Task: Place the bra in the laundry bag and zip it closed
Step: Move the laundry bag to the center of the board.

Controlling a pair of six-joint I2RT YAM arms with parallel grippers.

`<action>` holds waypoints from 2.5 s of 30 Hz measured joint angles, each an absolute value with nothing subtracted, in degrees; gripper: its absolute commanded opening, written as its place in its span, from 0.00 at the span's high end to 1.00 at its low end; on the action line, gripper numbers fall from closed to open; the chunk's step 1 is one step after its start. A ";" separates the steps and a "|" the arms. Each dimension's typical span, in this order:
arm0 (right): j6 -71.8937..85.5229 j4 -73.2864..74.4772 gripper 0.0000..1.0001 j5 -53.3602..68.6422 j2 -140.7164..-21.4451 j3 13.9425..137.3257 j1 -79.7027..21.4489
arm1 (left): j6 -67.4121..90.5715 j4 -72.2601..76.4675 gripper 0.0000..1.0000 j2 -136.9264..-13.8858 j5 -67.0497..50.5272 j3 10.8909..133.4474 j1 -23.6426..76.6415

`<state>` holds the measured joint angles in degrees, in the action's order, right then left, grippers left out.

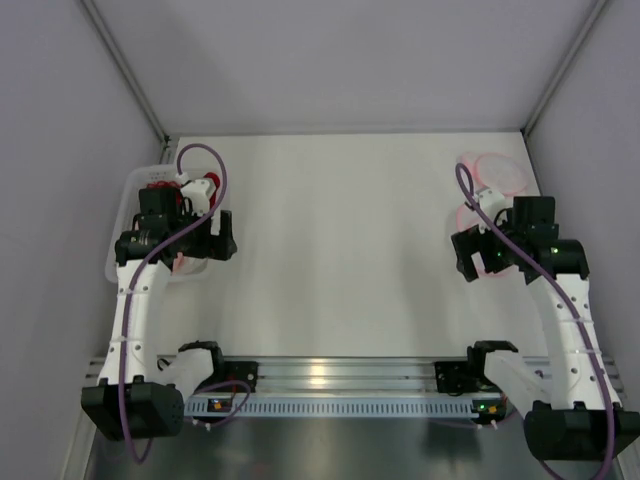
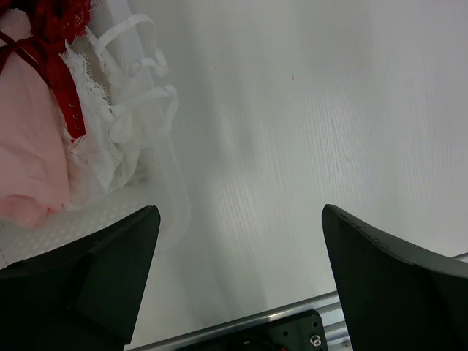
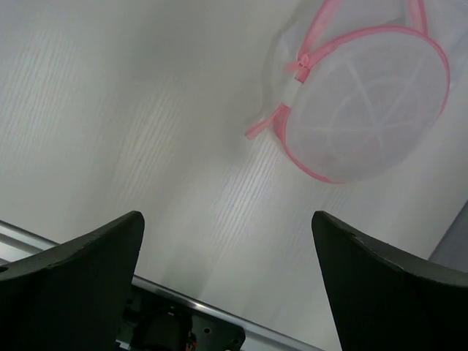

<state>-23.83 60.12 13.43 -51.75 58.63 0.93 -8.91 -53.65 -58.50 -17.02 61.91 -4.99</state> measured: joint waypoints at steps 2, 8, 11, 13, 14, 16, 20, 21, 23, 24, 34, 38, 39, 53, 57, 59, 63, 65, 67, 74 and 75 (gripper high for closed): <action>-23.79 60.07 0.01 12.93 -52.01 58.63 0.93 | -8.91 -53.65 0.01 -58.50 -17.06 61.91 -4.99; -23.40 59.66 0.00 8.80 -57.63 60.42 1.13 | -8.29 -53.65 0.01 -58.52 -18.37 62.83 -4.99; -23.42 59.64 0.01 7.70 -61.60 61.36 2.20 | -7.55 -53.65 0.01 -58.52 -20.05 63.53 -4.99; -23.59 59.64 0.01 7.33 -64.79 62.76 3.51 | -7.16 -53.65 0.01 -58.52 -21.10 63.70 -4.99; -23.81 59.68 0.01 7.38 -66.43 63.59 4.34 | -6.94 -53.65 0.01 -58.54 -21.58 63.75 -4.99; -24.21 59.64 0.01 7.51 -70.22 66.04 6.50 | -6.39 -53.65 0.01 -58.70 -22.24 63.79 -4.99; -24.91 59.59 0.01 9.43 -78.63 71.46 12.73 | -5.61 -53.67 0.01 -59.53 -23.31 64.27 -4.99; -24.97 59.53 0.01 10.07 -80.73 72.71 14.50 | -5.43 -53.65 0.01 -59.88 -23.57 64.51 -4.99; -24.91 59.33 0.01 11.07 -84.27 74.46 17.30 | -5.06 -53.65 0.01 -60.40 -24.10 64.88 -4.99; -24.82 59.07 0.01 11.57 -86.06 75.05 18.41 | -4.89 -53.65 0.01 -60.69 -24.29 65.04 -4.99; -19.77 51.88 0.05 16.53 -99.37 73.56 20.64 | -4.32 -53.63 0.01 -64.05 -24.86 65.91 -4.99; -17.65 47.70 0.07 18.83 -102.28 71.37 20.16 | -4.34 -53.63 0.01 -64.29 -24.82 65.91 -4.99; -17.21 46.85 0.08 19.44 -102.30 70.61 19.88 | -4.36 -53.63 0.01 -64.31 -24.82 65.91 -4.99; -7.73 39.20 0.08 31.51 -102.28 68.99 0.45 | -4.36 -53.60 0.01 -67.57 -24.32 67.53 -4.99; -3.90 37.98 0.10 36.16 -101.27 69.01 -2.61 | -4.36 -53.60 0.01 -67.77 -24.16 67.75 -4.99; -2.74 37.50 0.14 37.50 -99.55 69.08 -2.35 | -4.36 -53.63 0.01 -67.77 -24.14 67.88 -4.99; -1.48 36.16 0.31 39.46 -95.20 69.30 0.25 | -4.40 -53.65 0.01 -67.77 -23.68 68.66 -4.99; -1.50 35.77 0.37 39.88 -94.52 69.76 1.87 | -4.43 -53.67 0.01 -67.81 -23.16 69.38 -4.99; -1.54 35.20 0.40 40.53 -94.89 69.93 3.73 | -4.45 -53.60 0.01 -68.05 -22.94 70.35 -4.99; -3.49 34.81 0.40 42.37 -103.39 71.83 7.75 | -4.62 -53.60 0.01 -69.56 -23.07 71.16 -4.99; -3.88 34.83 0.39 42.70 -104.77 72.05 8.03 | -4.64 -53.60 0.01 -69.78 -23.09 71.18 -4.99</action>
